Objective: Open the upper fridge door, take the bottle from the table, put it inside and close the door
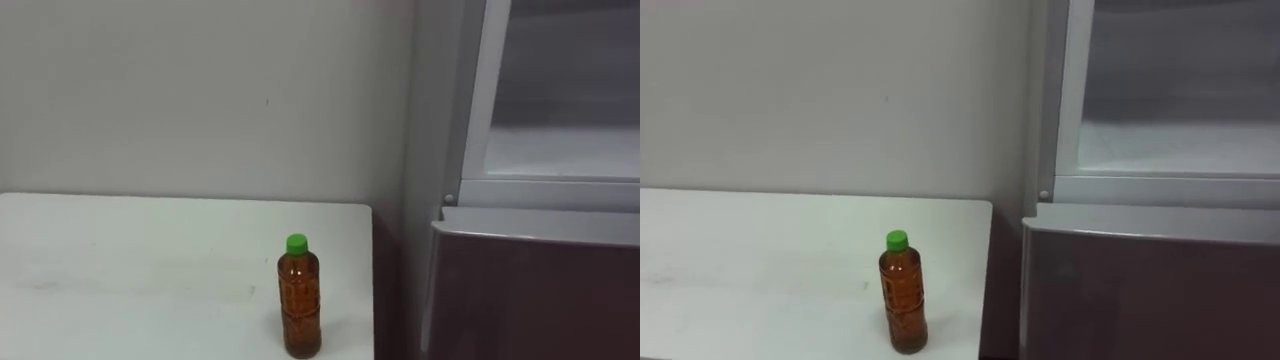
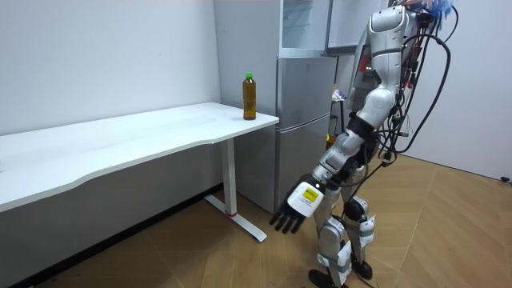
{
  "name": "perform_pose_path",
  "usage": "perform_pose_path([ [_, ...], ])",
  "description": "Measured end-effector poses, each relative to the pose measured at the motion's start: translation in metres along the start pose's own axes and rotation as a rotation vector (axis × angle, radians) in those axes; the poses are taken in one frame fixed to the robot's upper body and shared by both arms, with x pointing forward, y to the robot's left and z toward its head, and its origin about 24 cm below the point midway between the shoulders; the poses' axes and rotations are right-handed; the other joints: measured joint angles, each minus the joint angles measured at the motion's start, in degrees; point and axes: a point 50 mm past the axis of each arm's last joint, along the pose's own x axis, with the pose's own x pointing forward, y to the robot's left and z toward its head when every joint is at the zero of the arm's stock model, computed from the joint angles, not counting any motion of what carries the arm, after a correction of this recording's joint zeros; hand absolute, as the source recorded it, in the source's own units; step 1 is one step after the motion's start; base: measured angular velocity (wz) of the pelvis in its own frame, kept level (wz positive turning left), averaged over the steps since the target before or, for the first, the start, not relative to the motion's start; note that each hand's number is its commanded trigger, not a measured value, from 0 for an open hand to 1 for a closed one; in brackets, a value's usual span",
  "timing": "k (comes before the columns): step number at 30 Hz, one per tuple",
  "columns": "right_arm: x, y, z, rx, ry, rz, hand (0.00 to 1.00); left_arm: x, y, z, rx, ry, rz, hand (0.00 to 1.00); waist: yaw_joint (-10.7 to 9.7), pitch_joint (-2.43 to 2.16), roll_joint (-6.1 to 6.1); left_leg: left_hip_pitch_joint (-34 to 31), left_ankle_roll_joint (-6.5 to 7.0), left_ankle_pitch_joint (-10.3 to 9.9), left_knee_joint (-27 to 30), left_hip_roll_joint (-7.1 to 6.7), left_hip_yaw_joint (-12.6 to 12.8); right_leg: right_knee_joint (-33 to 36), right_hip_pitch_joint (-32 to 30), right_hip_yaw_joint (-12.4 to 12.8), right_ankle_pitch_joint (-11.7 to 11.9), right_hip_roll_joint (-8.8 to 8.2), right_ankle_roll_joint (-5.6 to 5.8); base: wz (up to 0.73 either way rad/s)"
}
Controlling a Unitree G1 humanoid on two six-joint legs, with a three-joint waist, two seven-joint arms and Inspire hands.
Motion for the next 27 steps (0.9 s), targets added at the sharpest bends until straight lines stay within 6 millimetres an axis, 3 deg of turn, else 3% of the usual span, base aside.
perform_pose_path([
  [6, 0.0003, 0.0019, -0.0013, -0.001, 0.007, 0.007, 0.00, -0.0012, -0.0065, -0.0095, 0.083, 0.039, -0.059, 0.00, -0.16, 0.05, -0.29, 0.79, 0.01, 0.00, -0.79, 0.12, 0.88, -0.10, -0.01, 1.51, -0.01, 0.05, 0.01, -0.10],
  [12, 0.0015, 0.0072, -0.0001, -0.016, 0.013, 0.027, 0.00, 0.0012, -0.0093, -0.0010, 0.193, 0.014, -0.070, 0.00, -0.32, 0.13, -1.39, 0.68, 0.06, -0.03, -1.22, 0.00, 0.85, -0.78, -0.02, 1.47, -0.03, 0.04, 0.11, 0.00],
  [27, 0.0024, 0.0076, -0.0001, -0.005, 0.043, 0.019, 0.00, 0.0013, -0.0070, -0.0056, 0.195, 0.062, -0.087, 0.00, -0.66, 0.11, -1.38, 0.74, 0.07, -0.03, -2.10, -0.06, 0.76, -0.64, 0.09, 1.56, 0.09, 0.07, 0.12, 0.00],
])
